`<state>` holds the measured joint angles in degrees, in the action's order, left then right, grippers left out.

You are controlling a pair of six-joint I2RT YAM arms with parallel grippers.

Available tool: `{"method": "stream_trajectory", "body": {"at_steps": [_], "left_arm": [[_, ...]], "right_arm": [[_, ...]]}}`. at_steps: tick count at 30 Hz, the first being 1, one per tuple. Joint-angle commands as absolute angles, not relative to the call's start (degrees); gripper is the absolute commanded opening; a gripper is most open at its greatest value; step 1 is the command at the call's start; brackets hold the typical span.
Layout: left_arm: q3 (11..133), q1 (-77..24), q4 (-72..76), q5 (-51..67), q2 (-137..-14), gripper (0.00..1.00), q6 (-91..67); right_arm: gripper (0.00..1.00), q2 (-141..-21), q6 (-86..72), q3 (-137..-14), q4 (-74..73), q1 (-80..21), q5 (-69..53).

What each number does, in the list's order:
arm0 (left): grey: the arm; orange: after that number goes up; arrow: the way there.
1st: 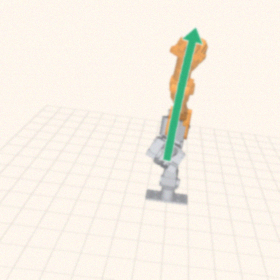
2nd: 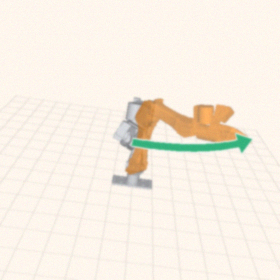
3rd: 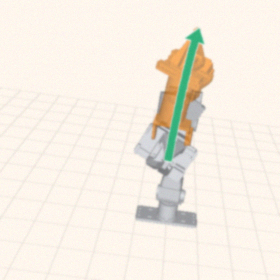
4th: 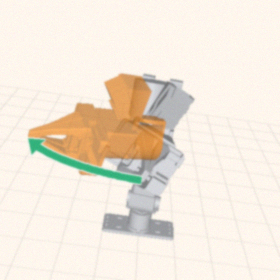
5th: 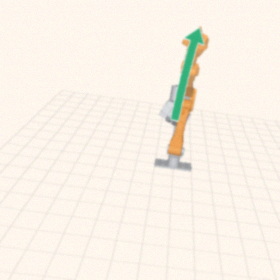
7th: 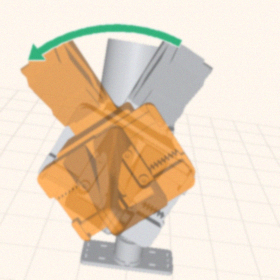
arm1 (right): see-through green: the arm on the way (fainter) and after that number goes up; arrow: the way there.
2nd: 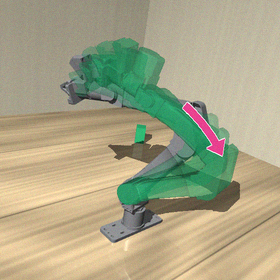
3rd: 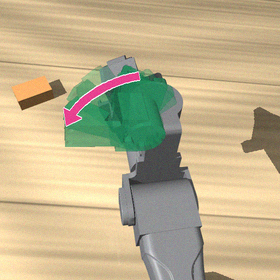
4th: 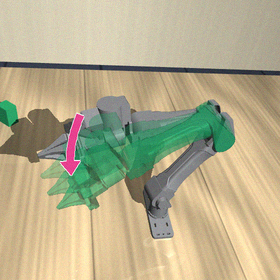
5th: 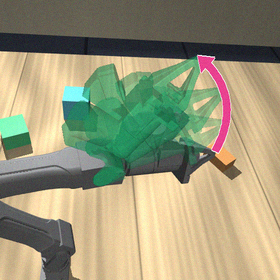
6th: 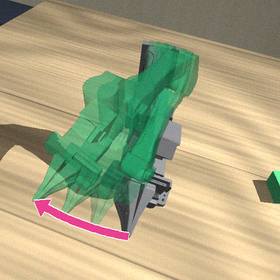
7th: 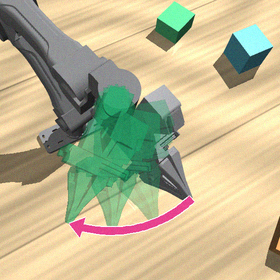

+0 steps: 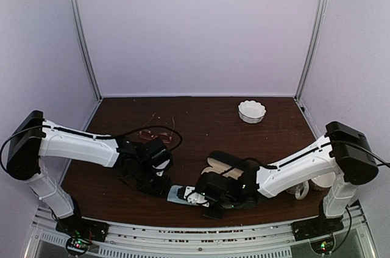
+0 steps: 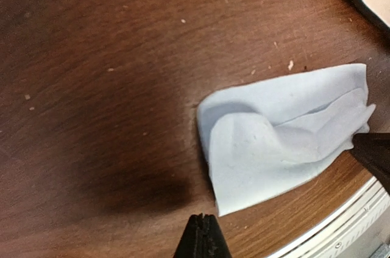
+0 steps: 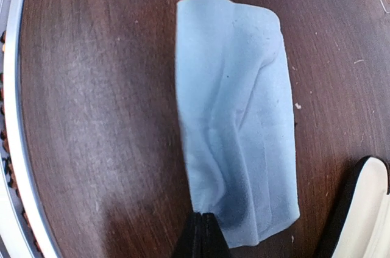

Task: Organize the sunglasses
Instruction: Pick up the folded cleaning cloth from the center of the board.

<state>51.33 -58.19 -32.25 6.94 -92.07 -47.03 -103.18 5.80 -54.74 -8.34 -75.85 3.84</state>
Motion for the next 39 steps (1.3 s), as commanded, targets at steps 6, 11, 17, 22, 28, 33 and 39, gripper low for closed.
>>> {"method": "stream_trajectory", "body": {"at_steps": [6,11,17,22,28,33,39], "left_arm": [[54.76,-58.08,-38.26,6.87,-88.07,0.0,-48.68],[55.71,-58.18,-39.4,7.4,-86.82,0.0,-49.36],[56.78,-58.76,-39.39,7.65,-87.46,0.0,-49.87],[57.54,-62.01,-35.64,6.43,-87.55,0.01,-45.35],[54.67,-66.02,-30.44,3.49,-87.61,0.19,-37.37],[51.35,-68.4,-27.82,-0.09,-87.33,0.26,-31.38],[46.26,-70.32,-21.86,-4.38,-83.91,0.29,-25.9]], "right_arm": [[0.0,-95.28,3.64,-53.51,-15.97,-75.6,3.13],[0.0,-91.9,2.71,-53.58,-17.62,-75.59,2.28],[0.0,-89.84,1.46,-52.46,-17.66,-75.61,2.03],[0.0,-90.16,0.71,-51.24,-16.62,-75.66,1.18],[0.0,-92.17,0.7,-51.33,-16.7,-75.68,0.55],[0.0,-92.55,0.76,-50.78,-16.41,-75.7,0.75],[0.0,-92.62,0.66,-49.47,-15.12,-75.76,0.87]]}}
